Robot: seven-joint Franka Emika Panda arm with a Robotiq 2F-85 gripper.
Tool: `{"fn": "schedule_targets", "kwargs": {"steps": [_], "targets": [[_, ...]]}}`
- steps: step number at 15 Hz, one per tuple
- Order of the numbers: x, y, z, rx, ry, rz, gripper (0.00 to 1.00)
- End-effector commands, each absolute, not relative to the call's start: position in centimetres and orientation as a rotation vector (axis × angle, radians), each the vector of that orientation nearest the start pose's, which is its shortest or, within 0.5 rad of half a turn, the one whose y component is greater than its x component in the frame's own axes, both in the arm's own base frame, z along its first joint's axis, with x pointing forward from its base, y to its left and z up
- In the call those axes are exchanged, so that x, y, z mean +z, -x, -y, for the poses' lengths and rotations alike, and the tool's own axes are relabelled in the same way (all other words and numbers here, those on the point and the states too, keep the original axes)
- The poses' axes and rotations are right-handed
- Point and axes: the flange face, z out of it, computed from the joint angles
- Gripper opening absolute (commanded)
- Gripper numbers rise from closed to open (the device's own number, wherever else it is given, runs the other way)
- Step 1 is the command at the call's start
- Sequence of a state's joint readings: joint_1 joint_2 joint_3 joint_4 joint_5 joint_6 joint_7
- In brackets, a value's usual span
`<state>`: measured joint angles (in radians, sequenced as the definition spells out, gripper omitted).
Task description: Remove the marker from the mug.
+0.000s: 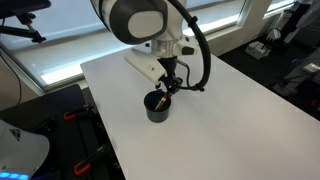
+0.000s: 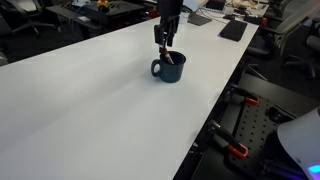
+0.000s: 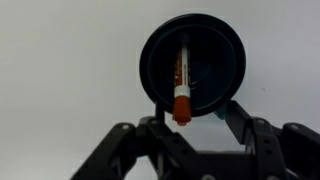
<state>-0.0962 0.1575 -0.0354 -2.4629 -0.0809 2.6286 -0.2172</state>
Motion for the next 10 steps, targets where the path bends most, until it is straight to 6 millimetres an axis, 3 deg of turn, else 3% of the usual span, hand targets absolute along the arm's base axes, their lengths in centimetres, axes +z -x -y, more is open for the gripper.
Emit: {"fn": "schedule_targets", "kwargs": {"steps": [1, 10], "targets": [[23.4, -47.8, 5.9, -0.018, 3.171, 0.279, 0.60], [22.3, -48.1, 6.2, 0.015, 3.122, 0.361, 0.54]]}}
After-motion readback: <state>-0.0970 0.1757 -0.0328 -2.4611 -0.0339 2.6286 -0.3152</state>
